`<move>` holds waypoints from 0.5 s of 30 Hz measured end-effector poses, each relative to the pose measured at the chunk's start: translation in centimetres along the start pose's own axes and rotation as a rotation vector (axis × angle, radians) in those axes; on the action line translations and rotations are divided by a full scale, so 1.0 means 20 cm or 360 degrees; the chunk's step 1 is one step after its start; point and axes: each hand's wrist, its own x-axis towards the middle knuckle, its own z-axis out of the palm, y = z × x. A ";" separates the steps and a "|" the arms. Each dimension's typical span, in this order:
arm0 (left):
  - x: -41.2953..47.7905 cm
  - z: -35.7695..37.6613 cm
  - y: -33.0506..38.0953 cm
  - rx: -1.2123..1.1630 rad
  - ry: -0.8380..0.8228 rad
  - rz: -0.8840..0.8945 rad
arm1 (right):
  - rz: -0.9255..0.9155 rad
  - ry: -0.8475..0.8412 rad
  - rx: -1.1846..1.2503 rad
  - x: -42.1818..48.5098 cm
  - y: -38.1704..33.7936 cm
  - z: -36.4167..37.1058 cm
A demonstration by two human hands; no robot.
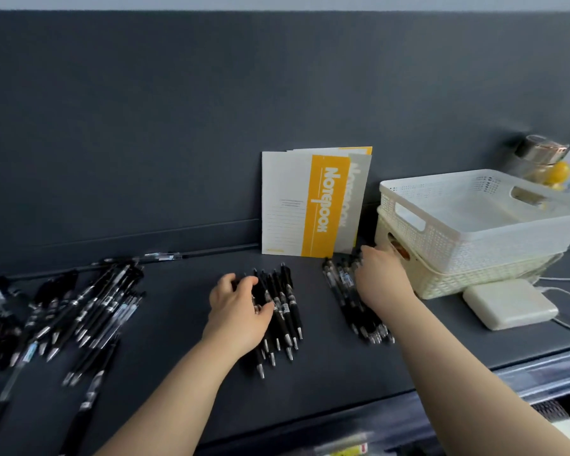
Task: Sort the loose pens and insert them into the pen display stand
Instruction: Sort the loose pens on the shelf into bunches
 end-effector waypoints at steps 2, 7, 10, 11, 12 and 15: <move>-0.02 -0.01 -0.01 -0.0016 -0.0006 -0.0002 | -0.0015 0.0058 0.0056 -0.02 -0.01 -0.01; -0.07 -0.09 -0.06 -0.0058 0.0020 0.0029 | -0.0267 0.0122 0.0252 -0.10 -0.19 -0.05; -0.11 -0.17 -0.15 -0.0035 0.0076 0.0016 | -0.0527 -0.0025 0.0390 -0.19 -0.41 -0.02; -0.12 -0.21 -0.20 -0.0006 0.0088 -0.0002 | -0.0610 -0.0094 0.0410 -0.23 -0.49 0.01; -0.14 -0.26 -0.24 0.0037 0.0094 -0.0030 | -0.0692 -0.0162 0.0421 -0.27 -0.57 0.03; -0.21 -0.40 -0.39 0.0269 0.0104 -0.0152 | -0.0851 -0.0394 0.0434 -0.37 -0.78 0.14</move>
